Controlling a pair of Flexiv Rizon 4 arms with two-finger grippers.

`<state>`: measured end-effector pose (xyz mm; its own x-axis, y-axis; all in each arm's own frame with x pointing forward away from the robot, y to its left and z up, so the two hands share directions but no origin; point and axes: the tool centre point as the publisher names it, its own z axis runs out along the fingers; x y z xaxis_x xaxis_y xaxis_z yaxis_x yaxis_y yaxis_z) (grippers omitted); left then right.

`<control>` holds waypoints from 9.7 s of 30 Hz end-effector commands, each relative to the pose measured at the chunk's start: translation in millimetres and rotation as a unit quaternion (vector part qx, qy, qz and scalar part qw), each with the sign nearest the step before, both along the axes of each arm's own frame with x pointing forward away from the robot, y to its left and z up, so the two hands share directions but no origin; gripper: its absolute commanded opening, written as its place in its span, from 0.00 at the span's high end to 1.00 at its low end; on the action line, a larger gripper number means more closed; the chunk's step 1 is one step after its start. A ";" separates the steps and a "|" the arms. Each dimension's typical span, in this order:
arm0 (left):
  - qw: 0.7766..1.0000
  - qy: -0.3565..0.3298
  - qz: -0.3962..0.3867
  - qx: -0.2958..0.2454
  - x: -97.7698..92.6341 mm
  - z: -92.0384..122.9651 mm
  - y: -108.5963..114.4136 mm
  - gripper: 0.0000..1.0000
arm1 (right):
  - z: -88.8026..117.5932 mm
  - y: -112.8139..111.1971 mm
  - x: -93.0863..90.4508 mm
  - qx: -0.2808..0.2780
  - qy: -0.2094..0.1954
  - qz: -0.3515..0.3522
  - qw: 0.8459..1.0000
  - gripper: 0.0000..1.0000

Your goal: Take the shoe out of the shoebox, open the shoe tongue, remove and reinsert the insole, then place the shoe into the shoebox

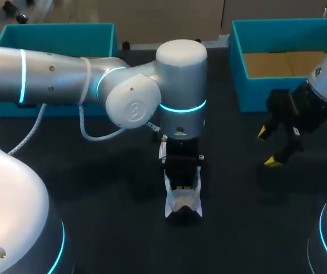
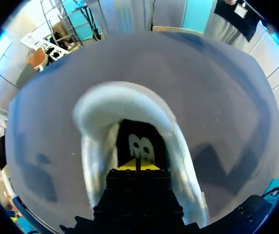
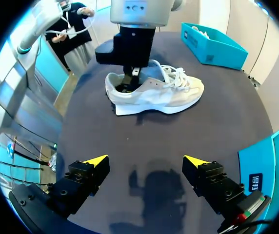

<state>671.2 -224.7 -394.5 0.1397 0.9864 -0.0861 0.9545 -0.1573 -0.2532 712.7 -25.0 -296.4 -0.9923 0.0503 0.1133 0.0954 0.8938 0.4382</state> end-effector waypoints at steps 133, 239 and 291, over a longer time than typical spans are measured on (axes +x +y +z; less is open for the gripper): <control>0.971 -0.142 0.190 0.030 39.9 45.1 9.5 0.00 | -0.4 0.2 -0.7 -0.001 -0.001 0.000 1.000 0.00; 0.923 -0.083 0.368 0.069 25.5 133.0 41.4 0.00 | -0.4 0.2 -0.7 -0.001 -0.001 0.000 1.000 0.00; 0.634 -0.044 0.766 0.096 -63.9 42.2 16.9 0.00 | -0.4 0.2 -0.7 -0.001 -0.001 0.000 1.000 0.00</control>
<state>605.0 -204.4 -340.1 -0.9992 -0.0395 -0.0108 -0.0388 0.9975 -0.0584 713.0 -24.7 -296.4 -0.9922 0.0499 0.1139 0.0953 0.8937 0.4385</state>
